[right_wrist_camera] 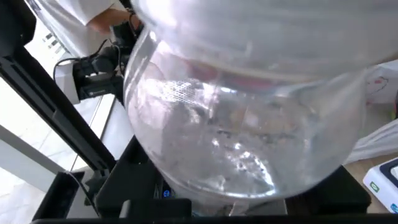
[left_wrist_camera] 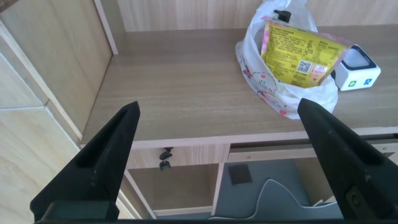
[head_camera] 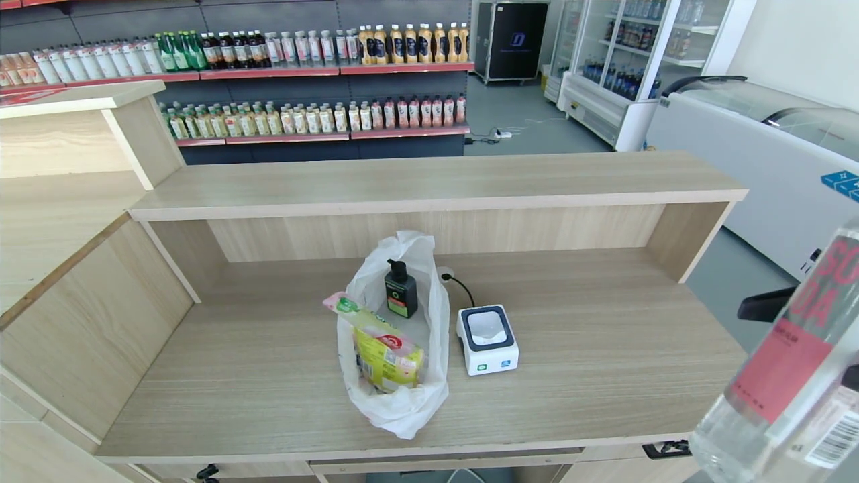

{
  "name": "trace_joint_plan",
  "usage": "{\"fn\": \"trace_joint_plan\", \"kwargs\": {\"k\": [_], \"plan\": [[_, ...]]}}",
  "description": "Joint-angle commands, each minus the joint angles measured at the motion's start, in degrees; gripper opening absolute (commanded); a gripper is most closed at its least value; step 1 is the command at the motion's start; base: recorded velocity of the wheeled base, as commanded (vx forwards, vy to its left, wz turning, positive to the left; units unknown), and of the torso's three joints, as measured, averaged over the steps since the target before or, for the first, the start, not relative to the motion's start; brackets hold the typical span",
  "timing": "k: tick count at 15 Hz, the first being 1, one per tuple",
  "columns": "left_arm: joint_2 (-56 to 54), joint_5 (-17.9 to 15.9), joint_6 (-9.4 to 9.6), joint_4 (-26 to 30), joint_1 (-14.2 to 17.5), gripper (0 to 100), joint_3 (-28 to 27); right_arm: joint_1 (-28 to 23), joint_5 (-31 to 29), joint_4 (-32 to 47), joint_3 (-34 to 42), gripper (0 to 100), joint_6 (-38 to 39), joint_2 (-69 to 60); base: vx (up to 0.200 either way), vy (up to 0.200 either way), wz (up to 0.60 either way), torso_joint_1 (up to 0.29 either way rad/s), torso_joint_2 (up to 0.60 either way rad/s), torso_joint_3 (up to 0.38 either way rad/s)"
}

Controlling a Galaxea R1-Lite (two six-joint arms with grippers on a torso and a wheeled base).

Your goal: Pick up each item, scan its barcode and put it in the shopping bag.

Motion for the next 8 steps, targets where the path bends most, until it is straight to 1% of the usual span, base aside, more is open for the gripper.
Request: {"fn": "trace_joint_plan", "kwargs": {"k": [1,6,8], "plan": [[0.06,-0.04,-0.01,0.0,0.0,100,0.0,0.46,-0.12,-0.08,-1.4,0,2.9,-4.17,0.0,0.0,0.0,0.0,0.0,0.0],[0.06,-0.04,-0.01,0.0,0.0,100,0.0,1.87,-0.12,-0.17,-1.75,0,11.34,-8.91,0.0,0.0,0.0,0.0,0.0,0.0],[0.06,0.05,-0.01,0.0,0.0,100,0.0,2.05,-0.2,-0.25,-2.1,0,13.1,-9.53,0.0,0.0,0.0,0.0,0.0,0.0]]}}
